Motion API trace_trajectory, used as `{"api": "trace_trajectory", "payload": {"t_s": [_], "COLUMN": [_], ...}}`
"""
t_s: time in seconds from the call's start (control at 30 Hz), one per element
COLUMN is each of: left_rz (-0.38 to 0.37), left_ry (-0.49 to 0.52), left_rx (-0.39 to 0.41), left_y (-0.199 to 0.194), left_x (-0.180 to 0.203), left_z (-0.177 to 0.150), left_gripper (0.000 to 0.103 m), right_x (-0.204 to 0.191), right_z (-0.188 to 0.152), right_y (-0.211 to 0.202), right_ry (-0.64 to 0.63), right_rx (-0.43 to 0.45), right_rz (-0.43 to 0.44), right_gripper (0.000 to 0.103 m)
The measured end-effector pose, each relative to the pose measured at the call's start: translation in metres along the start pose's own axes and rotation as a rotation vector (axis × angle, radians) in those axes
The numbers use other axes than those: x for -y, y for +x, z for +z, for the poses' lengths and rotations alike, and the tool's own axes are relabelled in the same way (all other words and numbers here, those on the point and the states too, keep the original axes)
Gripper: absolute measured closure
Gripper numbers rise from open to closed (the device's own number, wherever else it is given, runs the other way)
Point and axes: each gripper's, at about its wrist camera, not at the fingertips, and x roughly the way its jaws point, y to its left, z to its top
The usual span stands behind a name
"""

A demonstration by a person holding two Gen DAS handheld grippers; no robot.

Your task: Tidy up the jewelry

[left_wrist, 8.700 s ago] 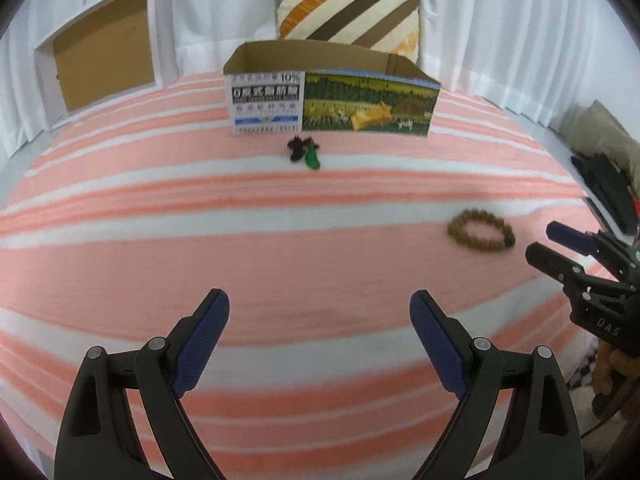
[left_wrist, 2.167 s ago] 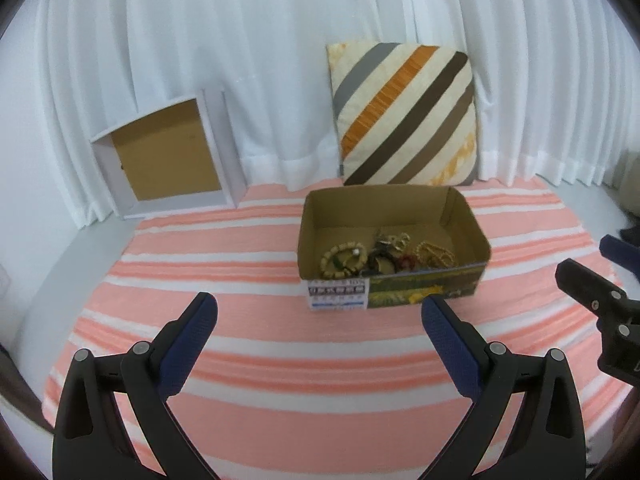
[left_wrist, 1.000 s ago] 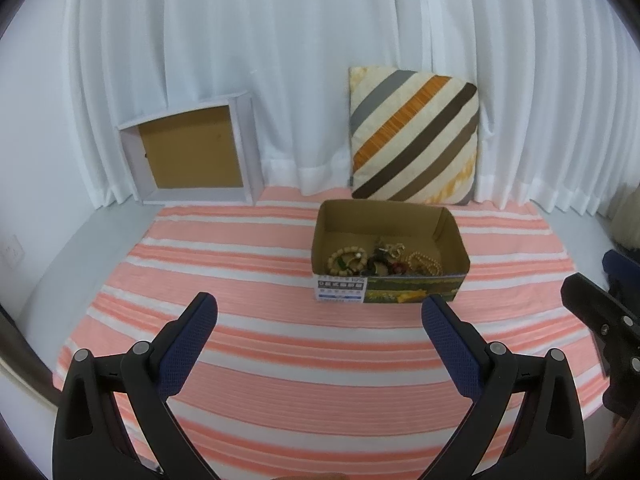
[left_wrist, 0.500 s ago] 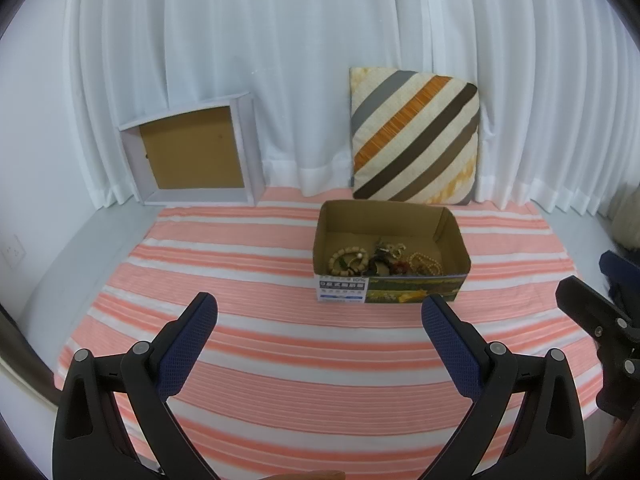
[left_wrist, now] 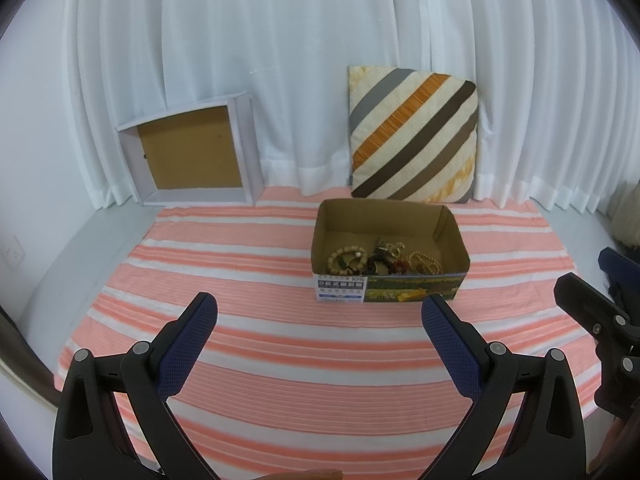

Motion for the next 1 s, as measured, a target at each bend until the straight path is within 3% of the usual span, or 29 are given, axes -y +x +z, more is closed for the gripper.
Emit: {"api": "trace_trajectory", "payload": {"t_s": [1.0], "left_rz": [-0.016], "left_ry": [-0.017], "left_rx": [-0.008], "left_y": [0.004], "left_x": [-0.0041], "left_z": [-0.0023], "left_gripper": [0.001], "right_x": [0.0072], "right_z": [-0.0018], "right_y": [0.0045], "right_ry": [0.007], "right_rx": [-0.01], "right_rz": [-0.008], "right_gripper": [0.014]}}
